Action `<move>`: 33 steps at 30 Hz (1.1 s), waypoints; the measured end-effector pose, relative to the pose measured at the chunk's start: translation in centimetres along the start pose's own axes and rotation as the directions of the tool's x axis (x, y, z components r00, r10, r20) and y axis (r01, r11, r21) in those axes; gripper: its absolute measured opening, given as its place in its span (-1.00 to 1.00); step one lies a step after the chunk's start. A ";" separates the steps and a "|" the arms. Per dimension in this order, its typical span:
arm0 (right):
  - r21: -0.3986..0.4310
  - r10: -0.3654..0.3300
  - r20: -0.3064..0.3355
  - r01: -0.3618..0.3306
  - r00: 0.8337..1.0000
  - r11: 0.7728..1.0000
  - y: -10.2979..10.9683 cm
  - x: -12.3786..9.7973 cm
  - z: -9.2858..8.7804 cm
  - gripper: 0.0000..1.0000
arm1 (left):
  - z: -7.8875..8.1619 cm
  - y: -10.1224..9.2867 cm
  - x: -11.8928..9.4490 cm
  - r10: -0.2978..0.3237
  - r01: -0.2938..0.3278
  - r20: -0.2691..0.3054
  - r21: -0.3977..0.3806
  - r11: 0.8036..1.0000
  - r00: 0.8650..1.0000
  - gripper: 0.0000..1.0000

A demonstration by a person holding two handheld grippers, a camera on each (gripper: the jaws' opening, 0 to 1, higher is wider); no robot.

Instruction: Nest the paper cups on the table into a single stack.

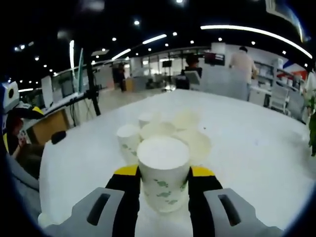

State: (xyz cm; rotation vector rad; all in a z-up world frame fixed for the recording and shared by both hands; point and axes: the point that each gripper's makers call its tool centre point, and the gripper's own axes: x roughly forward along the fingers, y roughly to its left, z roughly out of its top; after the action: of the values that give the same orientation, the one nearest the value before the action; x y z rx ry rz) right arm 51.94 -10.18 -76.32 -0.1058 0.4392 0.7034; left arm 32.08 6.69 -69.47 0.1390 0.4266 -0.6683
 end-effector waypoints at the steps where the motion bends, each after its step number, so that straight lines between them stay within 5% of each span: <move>1: -0.002 -0.001 0.002 0.001 1.000 1.000 0.0 -0.1 0.1 -0.31 | 0.1 0.0 0.0 -0.001 0.001 0.001 -0.001 1.000 1.000 0.87; 33: -0.032 -0.016 0.047 0.018 0.999 0.999 -0.4 -2.4 5.7 -0.32 | 0.9 -0.1 0.5 -0.020 0.021 0.035 -0.010 1.000 0.999 0.92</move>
State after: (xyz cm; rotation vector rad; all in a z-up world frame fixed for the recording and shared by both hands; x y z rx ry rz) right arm 52.58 -10.55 -70.18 -0.1230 0.3824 0.6949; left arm 32.64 6.09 -68.85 0.1133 0.3988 -0.6878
